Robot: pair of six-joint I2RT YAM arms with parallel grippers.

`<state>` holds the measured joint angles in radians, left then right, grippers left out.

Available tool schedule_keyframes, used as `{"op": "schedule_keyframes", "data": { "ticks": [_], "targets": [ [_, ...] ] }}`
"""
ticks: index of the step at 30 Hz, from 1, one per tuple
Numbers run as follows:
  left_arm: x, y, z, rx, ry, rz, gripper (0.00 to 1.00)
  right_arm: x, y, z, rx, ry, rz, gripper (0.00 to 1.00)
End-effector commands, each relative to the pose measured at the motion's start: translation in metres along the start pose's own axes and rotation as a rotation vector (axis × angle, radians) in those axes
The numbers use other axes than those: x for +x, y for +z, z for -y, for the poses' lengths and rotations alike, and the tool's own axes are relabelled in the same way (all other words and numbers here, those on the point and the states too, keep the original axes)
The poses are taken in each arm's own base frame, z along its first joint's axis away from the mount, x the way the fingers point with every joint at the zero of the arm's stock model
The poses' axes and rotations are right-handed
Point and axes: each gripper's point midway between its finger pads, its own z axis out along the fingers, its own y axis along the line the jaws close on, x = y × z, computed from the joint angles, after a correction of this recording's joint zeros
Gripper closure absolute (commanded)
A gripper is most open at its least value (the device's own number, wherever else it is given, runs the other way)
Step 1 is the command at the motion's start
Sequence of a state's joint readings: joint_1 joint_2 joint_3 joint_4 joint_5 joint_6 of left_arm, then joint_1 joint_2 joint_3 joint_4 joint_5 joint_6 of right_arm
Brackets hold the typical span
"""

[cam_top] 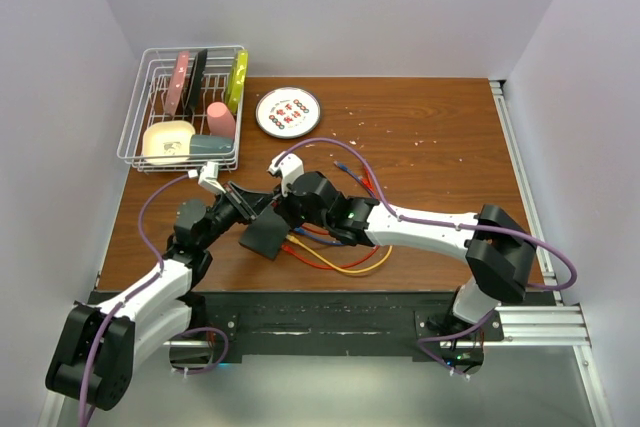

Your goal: Insert the plug into the switch port

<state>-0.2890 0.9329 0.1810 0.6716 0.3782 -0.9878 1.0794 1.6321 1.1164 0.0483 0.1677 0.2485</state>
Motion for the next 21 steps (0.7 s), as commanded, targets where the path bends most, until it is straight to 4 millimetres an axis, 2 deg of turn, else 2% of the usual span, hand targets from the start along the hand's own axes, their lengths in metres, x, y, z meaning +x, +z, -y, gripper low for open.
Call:
{"op": "schedule_keyframes", "data": {
  "ticks": [1, 4, 5, 6, 8, 9, 10, 14, 21],
  "targets": [
    [-0.003, -0.001, 0.009, 0.042, 0.013, 0.015, 1.00, -0.027, 0.004, 0.000, 0.027, 0.029, 0.088, 1.00],
    [-0.002, -0.001, 0.006, 0.031, 0.023, 0.013, 0.99, -0.024, 0.004, 0.003, 0.036, 0.022, 0.079, 1.00],
    [-0.003, -0.001, 0.006, 0.030, 0.027, 0.016, 0.86, -0.025, 0.002, 0.004, 0.043, 0.020, 0.082, 1.00],
    [-0.001, -0.001, 0.001, 0.007, 0.030, 0.009, 0.49, -0.025, 0.002, 0.005, 0.048, 0.017, 0.082, 1.00],
    [-0.006, 0.000, -0.002, -0.027, 0.041, 0.020, 0.27, -0.023, -0.001, 0.008, 0.060, 0.009, 0.078, 1.00],
    [-0.006, -0.001, -0.010, -0.069, 0.048, 0.022, 0.05, -0.023, -0.002, 0.009, 0.063, 0.005, 0.079, 1.00],
    [-0.008, -0.001, -0.011, -0.082, 0.055, 0.029, 0.00, -0.021, -0.002, 0.010, 0.068, 0.004, 0.074, 1.00],
    [-0.020, -0.005, -0.013, -0.120, 0.098, 0.072, 0.00, -0.018, -0.006, 0.012, 0.069, 0.001, 0.069, 1.00],
    [-0.024, -0.005, -0.021, -0.177, 0.128, 0.075, 0.00, -0.011, -0.009, 0.020, 0.098, -0.022, 0.054, 1.00]
  ]
}}
